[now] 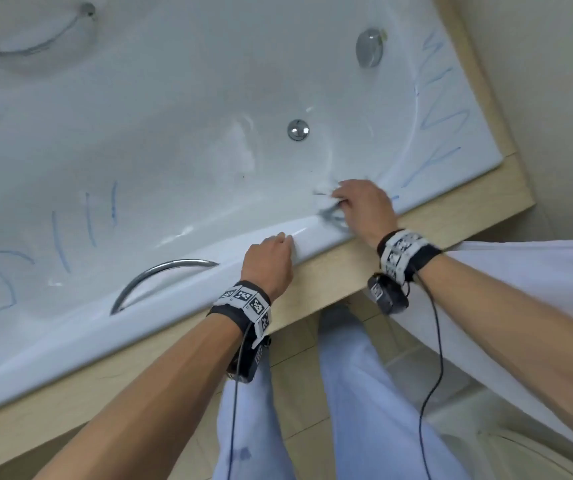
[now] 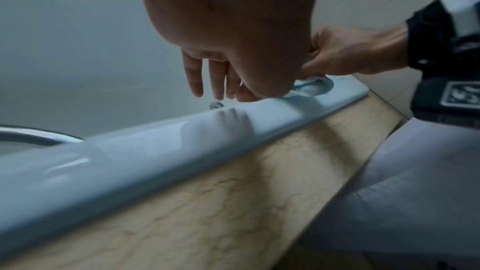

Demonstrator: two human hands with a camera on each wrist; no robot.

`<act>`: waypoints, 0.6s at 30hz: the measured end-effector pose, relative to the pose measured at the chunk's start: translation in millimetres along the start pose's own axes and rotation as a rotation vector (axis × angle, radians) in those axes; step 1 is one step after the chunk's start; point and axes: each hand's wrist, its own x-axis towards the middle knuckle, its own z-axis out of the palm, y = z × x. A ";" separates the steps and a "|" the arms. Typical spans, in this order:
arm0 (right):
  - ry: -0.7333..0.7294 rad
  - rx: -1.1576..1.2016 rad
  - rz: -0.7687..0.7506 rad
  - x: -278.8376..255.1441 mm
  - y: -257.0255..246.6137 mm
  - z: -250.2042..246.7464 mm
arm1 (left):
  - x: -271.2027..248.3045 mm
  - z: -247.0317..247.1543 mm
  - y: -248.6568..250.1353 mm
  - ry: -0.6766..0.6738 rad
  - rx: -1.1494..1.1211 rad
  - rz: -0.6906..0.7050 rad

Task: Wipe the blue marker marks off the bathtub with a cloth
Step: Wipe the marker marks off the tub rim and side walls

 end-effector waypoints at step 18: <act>0.219 0.074 -0.175 5.9 231.8 -53.2 | 70.8 12.6 102.6 -0.039 0.000 -0.048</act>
